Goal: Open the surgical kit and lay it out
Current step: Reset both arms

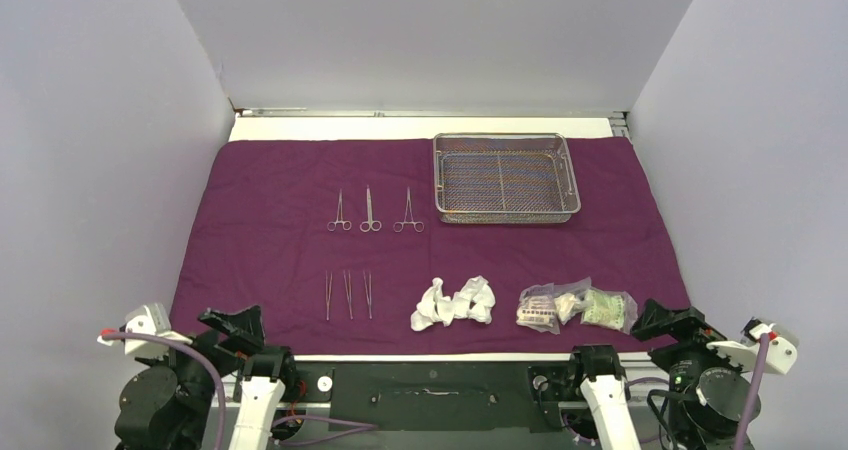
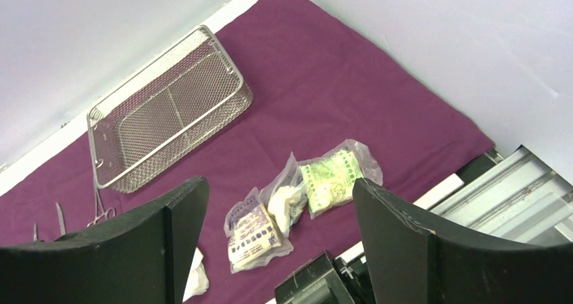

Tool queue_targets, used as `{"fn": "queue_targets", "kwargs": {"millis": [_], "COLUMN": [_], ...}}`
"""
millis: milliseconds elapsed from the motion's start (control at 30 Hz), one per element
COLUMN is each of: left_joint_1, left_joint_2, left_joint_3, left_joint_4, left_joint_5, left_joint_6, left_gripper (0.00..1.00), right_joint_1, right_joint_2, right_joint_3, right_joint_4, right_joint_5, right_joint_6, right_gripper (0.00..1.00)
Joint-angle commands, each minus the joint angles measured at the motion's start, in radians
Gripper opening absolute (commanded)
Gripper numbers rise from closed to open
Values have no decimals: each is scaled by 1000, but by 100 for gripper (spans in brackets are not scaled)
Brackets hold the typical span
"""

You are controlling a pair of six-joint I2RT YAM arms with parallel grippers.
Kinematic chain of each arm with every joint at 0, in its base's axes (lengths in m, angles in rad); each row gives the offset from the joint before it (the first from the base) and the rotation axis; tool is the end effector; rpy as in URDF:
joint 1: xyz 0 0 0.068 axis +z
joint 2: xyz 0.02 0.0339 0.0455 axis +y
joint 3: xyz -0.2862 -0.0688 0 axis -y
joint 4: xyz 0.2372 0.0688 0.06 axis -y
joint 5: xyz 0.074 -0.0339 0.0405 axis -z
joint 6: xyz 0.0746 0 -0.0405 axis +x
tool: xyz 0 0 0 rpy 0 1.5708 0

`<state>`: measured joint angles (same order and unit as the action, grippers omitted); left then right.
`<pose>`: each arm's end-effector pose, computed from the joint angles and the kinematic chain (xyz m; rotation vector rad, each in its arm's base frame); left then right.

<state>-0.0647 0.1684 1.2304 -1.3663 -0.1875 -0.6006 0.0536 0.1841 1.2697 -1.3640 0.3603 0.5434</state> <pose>-0.0575 0.0177 0.3537 -0.6212 1.7736 -0.2828 -0.0640 -0.0298 0.3642 0.6818 1.7001 0.0866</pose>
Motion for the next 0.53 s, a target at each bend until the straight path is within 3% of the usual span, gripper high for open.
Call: {"fn": "queue_targets", "kwargs": {"millis": [0,500], "left_joint_1": [-5,-12], "left_joint_2": [-22,-35], "left_joint_3": [32,62], "left_joint_4": [-96,-101], "left_joint_5": [-39,-62], "left_joint_6": [-9,-9], "left_gripper": [96,96], "right_joint_1": [0,0], "right_joint_2": [-7,-10], "right_joint_3": [-7,-24], "right_joint_4": [-35,-7], "right_joint_5": [-58,-52], "right_joint_6": [-1,24], "right_gripper": [75,80]}}
